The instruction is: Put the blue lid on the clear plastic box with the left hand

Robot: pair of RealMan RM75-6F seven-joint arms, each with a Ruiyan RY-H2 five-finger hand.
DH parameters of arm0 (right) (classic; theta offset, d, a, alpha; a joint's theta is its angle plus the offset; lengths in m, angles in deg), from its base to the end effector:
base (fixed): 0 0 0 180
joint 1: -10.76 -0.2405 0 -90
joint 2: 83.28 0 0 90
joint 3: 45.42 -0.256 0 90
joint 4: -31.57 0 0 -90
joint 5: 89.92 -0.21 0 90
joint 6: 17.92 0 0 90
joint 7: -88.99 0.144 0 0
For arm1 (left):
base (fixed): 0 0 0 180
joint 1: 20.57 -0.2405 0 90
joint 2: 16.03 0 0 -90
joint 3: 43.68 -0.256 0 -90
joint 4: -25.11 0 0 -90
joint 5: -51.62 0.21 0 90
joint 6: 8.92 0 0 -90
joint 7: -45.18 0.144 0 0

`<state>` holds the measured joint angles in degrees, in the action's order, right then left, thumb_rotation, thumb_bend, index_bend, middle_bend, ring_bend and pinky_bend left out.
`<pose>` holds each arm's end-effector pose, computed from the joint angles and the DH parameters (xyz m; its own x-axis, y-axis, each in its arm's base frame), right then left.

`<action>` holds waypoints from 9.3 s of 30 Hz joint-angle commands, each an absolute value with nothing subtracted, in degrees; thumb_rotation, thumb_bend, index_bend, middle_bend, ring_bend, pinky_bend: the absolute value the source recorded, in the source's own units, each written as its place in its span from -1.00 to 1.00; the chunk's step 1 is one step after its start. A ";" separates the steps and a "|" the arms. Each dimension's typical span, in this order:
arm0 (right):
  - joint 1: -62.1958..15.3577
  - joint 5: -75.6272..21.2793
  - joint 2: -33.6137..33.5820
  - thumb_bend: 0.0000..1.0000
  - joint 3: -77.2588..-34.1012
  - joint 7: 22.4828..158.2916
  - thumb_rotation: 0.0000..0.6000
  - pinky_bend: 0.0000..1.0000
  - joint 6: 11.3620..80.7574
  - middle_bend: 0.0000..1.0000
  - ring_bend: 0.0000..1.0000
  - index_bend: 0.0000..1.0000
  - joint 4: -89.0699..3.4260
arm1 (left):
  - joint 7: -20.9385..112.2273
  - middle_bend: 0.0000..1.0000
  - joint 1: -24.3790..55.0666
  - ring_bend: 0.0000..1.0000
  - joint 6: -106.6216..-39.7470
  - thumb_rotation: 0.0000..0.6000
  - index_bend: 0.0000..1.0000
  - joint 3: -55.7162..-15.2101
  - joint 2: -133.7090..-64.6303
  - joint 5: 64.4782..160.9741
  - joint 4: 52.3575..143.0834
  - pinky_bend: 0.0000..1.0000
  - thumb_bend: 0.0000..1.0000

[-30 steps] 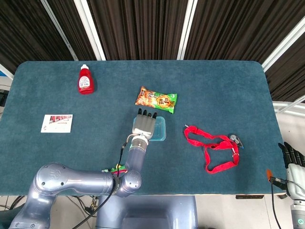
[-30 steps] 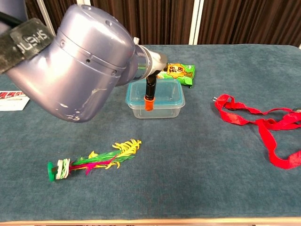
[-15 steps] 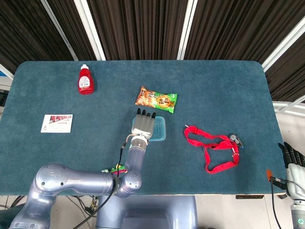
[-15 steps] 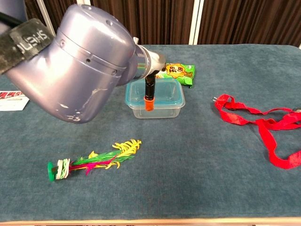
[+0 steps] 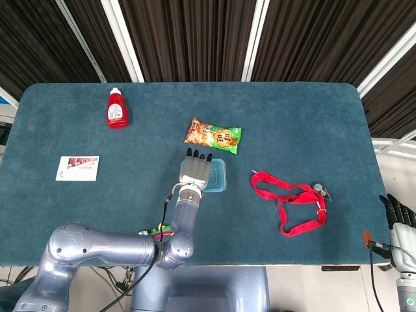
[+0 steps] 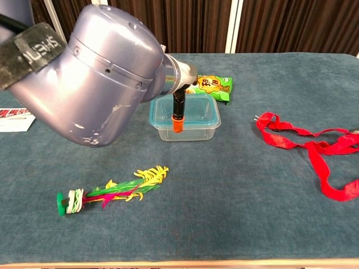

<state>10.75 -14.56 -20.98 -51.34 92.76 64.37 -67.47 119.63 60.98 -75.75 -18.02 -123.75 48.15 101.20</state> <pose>-0.3270 -0.1613 0.1675 0.2271 -0.0131 0.9738 -0.9454 0.2369 0.2237 0.0367 0.3732 -0.0942 0.6887 0.4027 0.6029 0.7165 -0.2509 -0.6509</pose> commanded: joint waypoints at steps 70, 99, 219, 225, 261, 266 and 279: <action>10.68 -15.15 -21.25 -0.22 -51.22 92.30 1.00 -1.00 63.84 -0.92 -0.96 -0.84 -67.96 | 121.01 -0.54 60.51 -0.93 -74.48 1.00 -1.00 -17.29 -124.47 49.56 99.83 -0.97 -0.91; 10.68 -15.17 -21.24 -0.22 -51.23 92.25 1.00 -1.00 63.89 -0.92 -0.96 -0.84 -68.00 | 121.80 -0.68 60.50 -0.94 -74.67 1.00 -1.00 -17.46 -124.52 49.22 99.52 -0.98 -0.96; 10.75 -17.42 -21.13 -0.21 -51.70 91.58 1.00 -1.00 63.27 -0.92 -0.96 -0.84 -68.58 | 76.92 -0.03 38.04 -0.46 -61.65 1.00 -0.01 -38.19 -111.47 107.86 107.30 -0.59 -0.21; 10.76 -17.50 -21.12 -0.22 -51.72 91.59 1.00 -1.00 63.25 -0.92 -0.96 -0.84 -68.59 | 76.15 -0.03 37.69 -0.46 -61.01 1.00 -0.01 -37.98 -111.73 108.59 107.02 -0.59 -0.21; 10.75 -17.84 -21.14 -0.21 -51.72 91.40 1.00 -1.00 63.00 -0.92 -0.96 -0.84 -68.76 | 76.94 -0.03 37.11 -0.46 -62.32 1.00 -0.01 -34.11 -109.49 109.85 110.07 -0.59 -0.22; 10.78 -18.03 -21.13 -0.22 -51.81 91.43 1.00 -1.00 63.04 -0.92 -0.96 -0.84 -68.77 | 76.44 0.00 39.83 -0.46 -59.43 1.00 0.03 -31.49 -110.45 108.87 107.52 -0.60 -0.22; 10.92 -18.00 -21.22 -0.22 -51.82 91.38 1.00 -1.00 63.29 -0.92 -0.96 -0.84 -68.91 | 77.25 0.04 48.97 -0.46 -49.68 1.00 0.06 -28.16 -118.73 102.73 90.79 -0.60 -0.22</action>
